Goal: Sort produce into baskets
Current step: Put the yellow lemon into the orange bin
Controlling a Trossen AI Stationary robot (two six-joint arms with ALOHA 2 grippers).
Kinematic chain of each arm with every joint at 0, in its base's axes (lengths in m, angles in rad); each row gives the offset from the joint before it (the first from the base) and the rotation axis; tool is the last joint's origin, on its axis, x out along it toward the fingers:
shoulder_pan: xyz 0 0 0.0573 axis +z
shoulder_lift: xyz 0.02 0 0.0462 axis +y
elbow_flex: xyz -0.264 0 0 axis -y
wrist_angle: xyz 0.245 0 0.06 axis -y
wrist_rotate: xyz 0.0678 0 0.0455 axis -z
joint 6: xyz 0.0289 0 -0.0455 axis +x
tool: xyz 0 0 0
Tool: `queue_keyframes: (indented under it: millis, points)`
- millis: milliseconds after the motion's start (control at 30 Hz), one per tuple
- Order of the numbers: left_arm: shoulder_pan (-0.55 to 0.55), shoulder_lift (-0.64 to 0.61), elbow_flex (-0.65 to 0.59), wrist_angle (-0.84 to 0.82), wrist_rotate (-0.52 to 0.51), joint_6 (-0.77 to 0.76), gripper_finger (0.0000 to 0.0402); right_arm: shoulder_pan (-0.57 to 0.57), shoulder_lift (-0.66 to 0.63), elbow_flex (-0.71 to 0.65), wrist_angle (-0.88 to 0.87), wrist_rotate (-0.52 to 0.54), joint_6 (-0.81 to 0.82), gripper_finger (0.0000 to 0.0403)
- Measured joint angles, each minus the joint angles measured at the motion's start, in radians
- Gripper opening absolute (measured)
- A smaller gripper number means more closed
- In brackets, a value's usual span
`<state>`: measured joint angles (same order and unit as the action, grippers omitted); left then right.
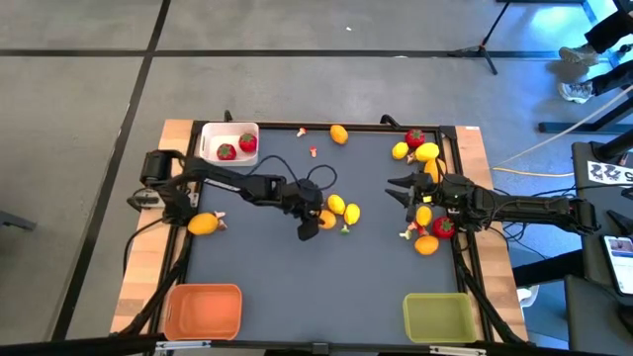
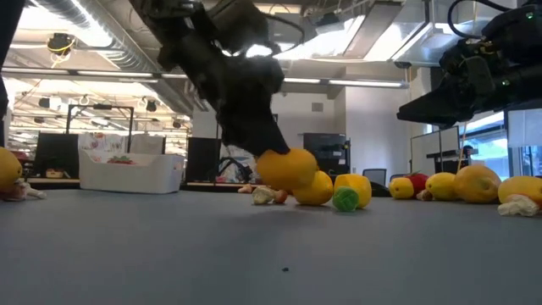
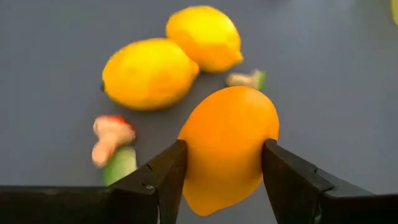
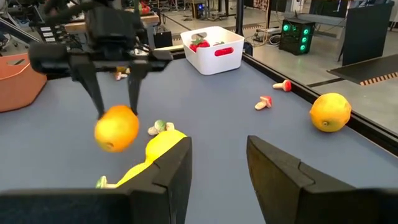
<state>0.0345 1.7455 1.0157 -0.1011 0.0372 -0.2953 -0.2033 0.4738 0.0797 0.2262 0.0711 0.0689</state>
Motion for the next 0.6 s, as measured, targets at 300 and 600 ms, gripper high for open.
queue_keyframes:
  millis: [300,600]
  points:
    - [-0.061,-0.174,0.001,-0.152,0.001,-0.114,0.0186,0.001,0.0,0.0,0.0,0.0,0.0,0.0154]
    - [-0.204,-0.339,0.001,-0.331,0.006,-0.349,0.0186,0.001,0.0,0.0,-0.006,0.0,0.001,0.0154]
